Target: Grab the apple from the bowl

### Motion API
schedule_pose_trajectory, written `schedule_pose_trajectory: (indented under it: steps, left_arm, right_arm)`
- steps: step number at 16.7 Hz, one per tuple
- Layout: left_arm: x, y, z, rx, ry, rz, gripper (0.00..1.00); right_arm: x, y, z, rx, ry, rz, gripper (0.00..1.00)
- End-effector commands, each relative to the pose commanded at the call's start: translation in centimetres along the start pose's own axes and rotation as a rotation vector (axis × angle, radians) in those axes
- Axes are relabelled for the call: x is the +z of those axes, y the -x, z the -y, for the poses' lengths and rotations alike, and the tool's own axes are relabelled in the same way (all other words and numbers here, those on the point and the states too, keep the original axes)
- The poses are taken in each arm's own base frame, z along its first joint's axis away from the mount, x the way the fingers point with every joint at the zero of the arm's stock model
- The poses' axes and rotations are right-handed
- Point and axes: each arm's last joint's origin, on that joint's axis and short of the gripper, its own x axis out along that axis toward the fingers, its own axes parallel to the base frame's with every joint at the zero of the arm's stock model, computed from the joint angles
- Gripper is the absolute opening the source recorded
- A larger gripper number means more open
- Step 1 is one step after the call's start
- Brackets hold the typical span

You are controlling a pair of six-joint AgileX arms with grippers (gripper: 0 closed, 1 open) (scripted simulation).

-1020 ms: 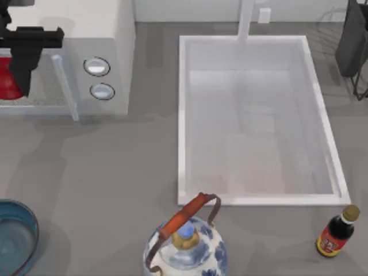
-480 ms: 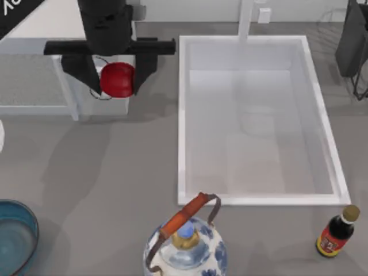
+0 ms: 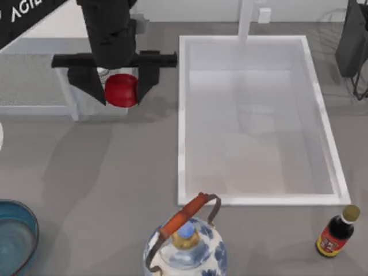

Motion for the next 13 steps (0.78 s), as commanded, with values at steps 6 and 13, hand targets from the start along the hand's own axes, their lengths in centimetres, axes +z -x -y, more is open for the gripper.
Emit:
schedule_pose_trajectory:
  steps: [6,13]
  left_arm:
    - [-0.2,-7.3,0.0,-0.001,-0.001,0.003,0.0]
    - [-0.4,-8.2,0.0,0.0,-0.001,0.001,0.08]
  right_arm:
    - [0.0,0.0,0.0,0.0,0.0,0.0,1.0]
    - [0.0,0.0,0.0,0.0,0.0,0.0,1.0]
